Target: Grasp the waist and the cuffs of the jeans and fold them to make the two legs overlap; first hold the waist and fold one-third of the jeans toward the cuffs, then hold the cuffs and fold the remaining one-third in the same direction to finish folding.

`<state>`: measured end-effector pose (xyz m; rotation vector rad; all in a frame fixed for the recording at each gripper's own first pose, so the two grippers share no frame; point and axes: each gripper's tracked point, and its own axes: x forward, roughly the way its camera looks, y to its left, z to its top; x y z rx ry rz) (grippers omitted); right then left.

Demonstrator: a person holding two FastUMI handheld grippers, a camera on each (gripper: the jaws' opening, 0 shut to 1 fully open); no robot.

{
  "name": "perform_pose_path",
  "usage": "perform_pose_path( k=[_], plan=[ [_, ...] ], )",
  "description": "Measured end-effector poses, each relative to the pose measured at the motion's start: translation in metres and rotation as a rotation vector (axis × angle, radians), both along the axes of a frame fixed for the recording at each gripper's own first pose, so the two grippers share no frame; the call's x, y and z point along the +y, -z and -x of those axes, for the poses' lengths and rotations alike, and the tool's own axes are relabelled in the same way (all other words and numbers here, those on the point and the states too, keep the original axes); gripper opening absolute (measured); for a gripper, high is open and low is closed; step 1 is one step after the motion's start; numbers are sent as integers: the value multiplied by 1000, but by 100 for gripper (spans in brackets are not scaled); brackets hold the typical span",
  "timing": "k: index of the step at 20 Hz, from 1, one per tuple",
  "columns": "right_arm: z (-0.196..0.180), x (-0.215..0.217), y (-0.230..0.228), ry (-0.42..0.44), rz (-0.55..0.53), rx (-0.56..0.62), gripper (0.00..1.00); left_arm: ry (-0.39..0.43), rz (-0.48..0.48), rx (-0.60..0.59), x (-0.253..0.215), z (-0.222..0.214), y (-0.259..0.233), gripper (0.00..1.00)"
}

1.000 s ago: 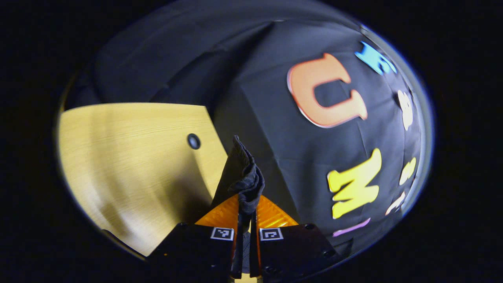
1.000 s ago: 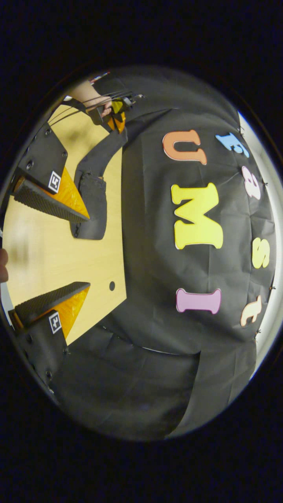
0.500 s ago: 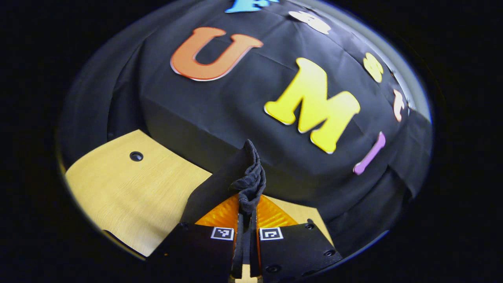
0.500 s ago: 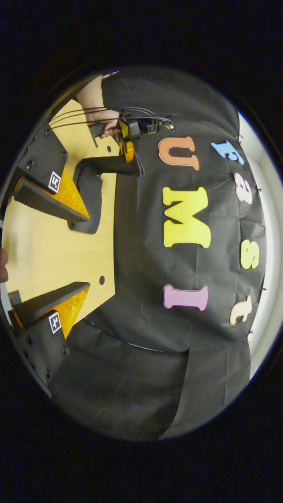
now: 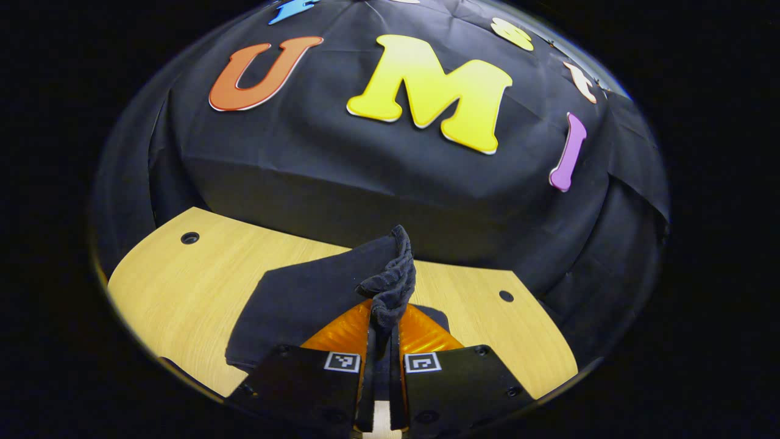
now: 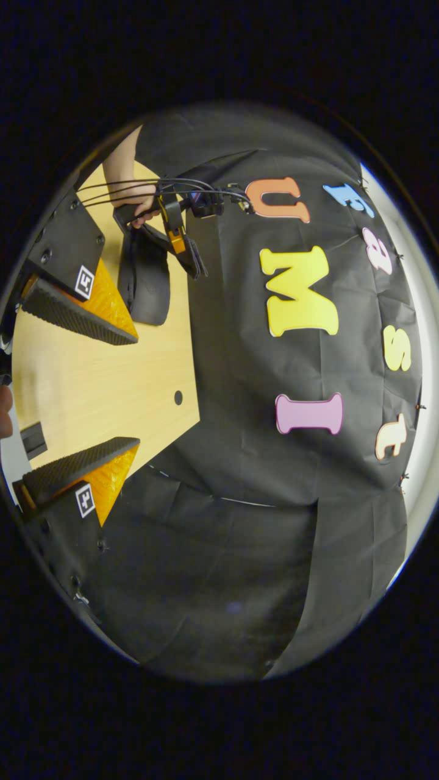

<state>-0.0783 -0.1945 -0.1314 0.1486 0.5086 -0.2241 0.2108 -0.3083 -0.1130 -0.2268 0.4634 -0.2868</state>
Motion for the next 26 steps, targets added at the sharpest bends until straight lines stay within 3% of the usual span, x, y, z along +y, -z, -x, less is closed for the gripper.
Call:
perform_pose_path(
  k=[5,9,10,11,13,14,16,21,26],
  plan=[
    [1,-28,11,39,14,46,92,23,-24,88,-28,12,49,16],
    [-5,-29,16,20,20,77,93,22,-6,143,-37,17,76,26],
    [-8,-29,18,15,21,82,93,20,-2,150,-39,19,79,19],
    [-10,-28,18,11,21,85,93,15,-2,149,-39,18,81,39],
    [-12,-26,19,5,18,90,92,28,34,160,-47,20,81,41],
    [-13,-25,19,1,18,93,92,55,67,168,-57,26,78,60],
    [-14,-23,19,-11,28,95,92,60,39,160,-59,32,75,100],
    [-31,-6,9,-55,24,53,92,99,83,159,-58,57,46,100],
    [-77,43,-15,-157,2,-44,93,83,71,-30,-11,64,-45,100]
  ],
)
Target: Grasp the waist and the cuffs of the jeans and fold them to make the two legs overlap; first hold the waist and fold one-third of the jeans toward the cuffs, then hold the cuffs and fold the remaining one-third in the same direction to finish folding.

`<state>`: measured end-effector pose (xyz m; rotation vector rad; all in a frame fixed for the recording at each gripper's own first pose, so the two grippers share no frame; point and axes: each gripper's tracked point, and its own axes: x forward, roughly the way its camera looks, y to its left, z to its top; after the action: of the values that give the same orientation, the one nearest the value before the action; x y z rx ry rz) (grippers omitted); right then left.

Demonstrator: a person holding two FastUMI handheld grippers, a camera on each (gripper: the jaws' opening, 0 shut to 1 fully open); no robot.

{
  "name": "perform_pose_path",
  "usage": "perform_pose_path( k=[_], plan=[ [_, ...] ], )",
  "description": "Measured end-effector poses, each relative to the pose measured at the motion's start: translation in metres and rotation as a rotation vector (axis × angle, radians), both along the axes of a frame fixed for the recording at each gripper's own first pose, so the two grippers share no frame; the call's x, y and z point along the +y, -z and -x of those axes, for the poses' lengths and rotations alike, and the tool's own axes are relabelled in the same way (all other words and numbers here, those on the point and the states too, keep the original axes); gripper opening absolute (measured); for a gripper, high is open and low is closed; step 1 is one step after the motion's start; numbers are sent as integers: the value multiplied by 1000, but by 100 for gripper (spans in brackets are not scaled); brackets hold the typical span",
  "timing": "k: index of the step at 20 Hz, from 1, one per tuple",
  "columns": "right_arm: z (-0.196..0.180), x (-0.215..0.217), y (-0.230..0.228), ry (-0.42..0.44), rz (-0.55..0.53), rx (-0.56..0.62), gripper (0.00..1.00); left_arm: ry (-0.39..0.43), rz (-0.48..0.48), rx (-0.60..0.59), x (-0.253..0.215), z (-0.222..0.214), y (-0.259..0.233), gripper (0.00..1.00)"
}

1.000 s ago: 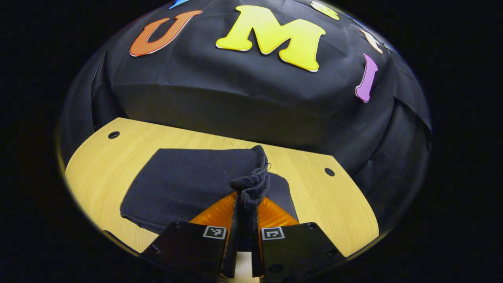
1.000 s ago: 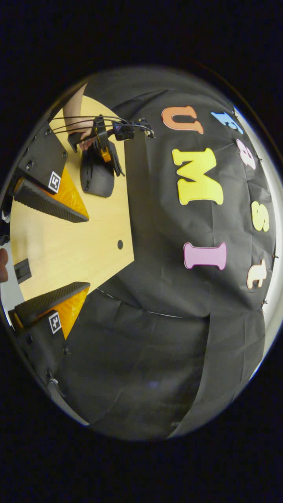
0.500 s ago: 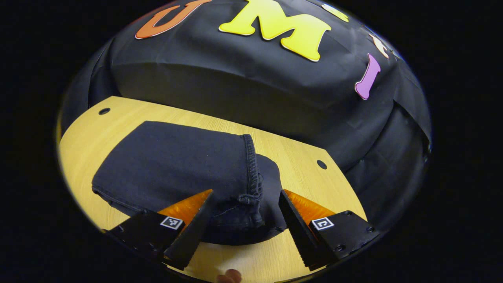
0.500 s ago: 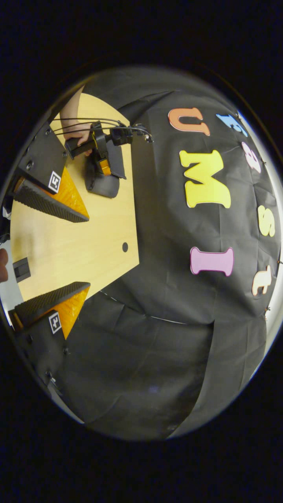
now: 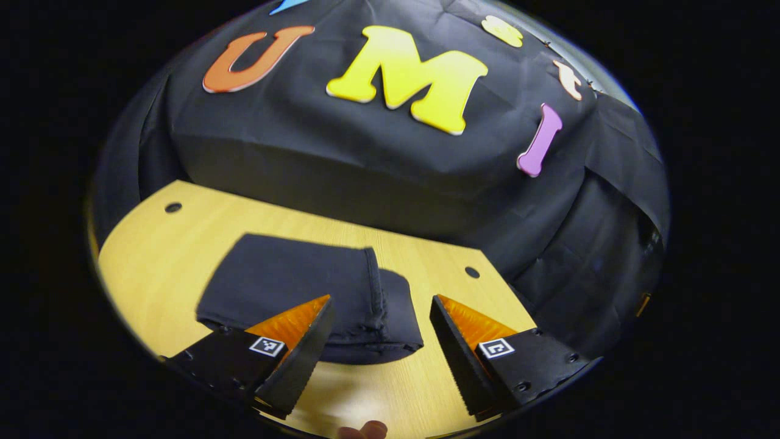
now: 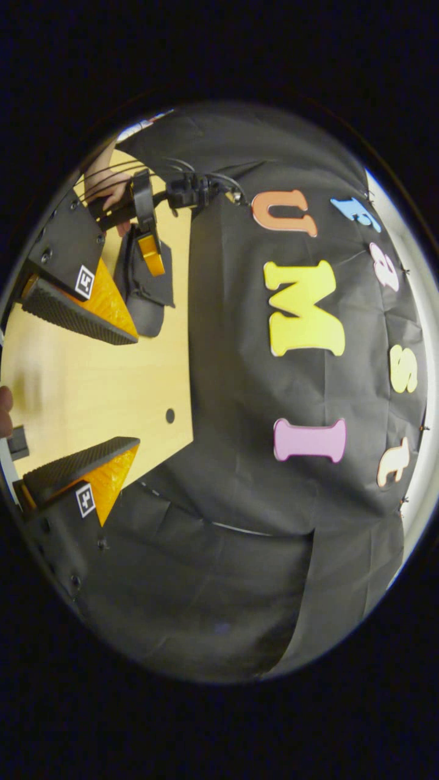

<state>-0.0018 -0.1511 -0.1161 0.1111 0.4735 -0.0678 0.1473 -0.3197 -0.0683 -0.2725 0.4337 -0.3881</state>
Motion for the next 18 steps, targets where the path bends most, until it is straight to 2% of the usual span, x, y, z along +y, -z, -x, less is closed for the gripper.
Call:
perform_pose_path(
  k=[4,9,15,18],
  plan=[
    [-41,52,-28,-94,-15,-97,92,-43,-39,-239,53,4,-100,98],
    [-73,117,-68,-178,-14,-231,92,-188,-99,-434,120,17,-194,98],
    [-74,162,-95,-162,46,-342,92,-269,-135,-440,173,54,-207,98],
    [-75,177,-97,-168,52,-351,92,-313,-124,-414,196,70,-203,98]
  ],
)
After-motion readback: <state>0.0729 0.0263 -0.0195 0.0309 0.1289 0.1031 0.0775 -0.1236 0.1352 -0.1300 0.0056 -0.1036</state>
